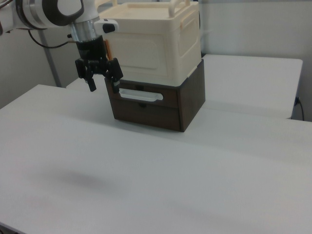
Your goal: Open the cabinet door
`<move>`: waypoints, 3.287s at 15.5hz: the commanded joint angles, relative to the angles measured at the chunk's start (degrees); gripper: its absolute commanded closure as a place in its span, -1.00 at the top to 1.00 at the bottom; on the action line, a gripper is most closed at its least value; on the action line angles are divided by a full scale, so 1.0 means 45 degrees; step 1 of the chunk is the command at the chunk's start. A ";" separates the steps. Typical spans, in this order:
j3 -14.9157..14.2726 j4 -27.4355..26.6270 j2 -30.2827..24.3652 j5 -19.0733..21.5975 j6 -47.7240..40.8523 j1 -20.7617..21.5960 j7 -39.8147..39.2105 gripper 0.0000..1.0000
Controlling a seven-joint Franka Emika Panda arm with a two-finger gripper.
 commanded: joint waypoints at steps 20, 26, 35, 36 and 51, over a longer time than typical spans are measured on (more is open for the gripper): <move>0.0093 0.1330 0.1791 0.0629 0.8021 0.1746 0.0553 1.00; 0.0035 0.1351 0.2514 0.0220 1.0679 0.2451 0.2822 1.00; 0.0054 0.1332 0.3121 -0.0855 1.2537 0.2529 0.2744 0.92; 0.0054 0.1332 0.3121 -0.0913 1.2537 0.2529 0.2744 0.89; 0.0054 0.1234 0.3101 -0.1480 1.2459 0.2685 0.2822 0.17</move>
